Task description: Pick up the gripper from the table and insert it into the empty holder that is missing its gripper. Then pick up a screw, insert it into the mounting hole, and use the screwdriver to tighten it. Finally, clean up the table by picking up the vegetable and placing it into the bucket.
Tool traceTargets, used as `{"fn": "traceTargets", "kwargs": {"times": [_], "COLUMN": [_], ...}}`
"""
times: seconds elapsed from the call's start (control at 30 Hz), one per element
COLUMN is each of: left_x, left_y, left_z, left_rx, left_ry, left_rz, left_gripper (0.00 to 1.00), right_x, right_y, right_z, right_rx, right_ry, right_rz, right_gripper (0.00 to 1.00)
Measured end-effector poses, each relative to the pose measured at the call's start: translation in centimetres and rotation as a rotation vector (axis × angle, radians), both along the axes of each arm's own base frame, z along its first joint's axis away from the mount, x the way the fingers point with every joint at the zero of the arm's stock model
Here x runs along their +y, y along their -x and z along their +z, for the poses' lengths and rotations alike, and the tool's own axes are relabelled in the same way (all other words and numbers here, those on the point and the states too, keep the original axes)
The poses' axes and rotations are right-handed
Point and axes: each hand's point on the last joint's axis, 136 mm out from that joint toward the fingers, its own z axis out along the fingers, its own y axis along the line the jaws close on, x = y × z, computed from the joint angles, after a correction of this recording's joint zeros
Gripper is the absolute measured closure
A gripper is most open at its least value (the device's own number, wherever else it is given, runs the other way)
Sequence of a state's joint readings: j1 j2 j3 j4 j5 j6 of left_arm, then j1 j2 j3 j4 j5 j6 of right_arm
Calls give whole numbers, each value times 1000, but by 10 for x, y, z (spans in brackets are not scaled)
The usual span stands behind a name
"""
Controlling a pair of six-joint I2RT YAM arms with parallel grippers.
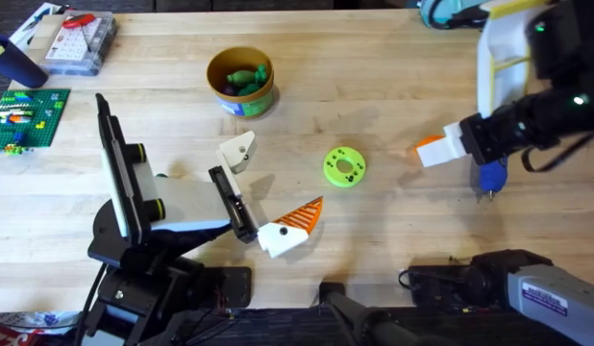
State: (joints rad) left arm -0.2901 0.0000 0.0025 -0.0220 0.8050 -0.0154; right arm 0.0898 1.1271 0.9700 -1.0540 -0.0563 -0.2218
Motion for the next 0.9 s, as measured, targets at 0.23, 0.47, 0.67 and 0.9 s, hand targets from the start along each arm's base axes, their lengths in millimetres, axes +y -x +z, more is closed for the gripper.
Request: {"fn": "traceTargets", "kwargs": {"times": [0.23,0.47,0.67,0.9], "left_x": [2,3,3,3], "left_y": [-3,-5,-6,-6], "left_z": [-3,-4,-5,-5], "left_rx": [18,24,24,27], "left_ry": [-6,-8,-8,-9], "left_rz": [18,32,39,39], "left_gripper": [7,7,7,7], "right_x": [6,9,-1,-24], "right_y": [-8,-25,-26,-32], "right_z": [-10,1,-2,-26], "right_rx": [88,48,59,148], "right_ry": [8,2,37,76], "right_rz": [26,28,5,-69], "right_gripper": [108,108,108,108]}}
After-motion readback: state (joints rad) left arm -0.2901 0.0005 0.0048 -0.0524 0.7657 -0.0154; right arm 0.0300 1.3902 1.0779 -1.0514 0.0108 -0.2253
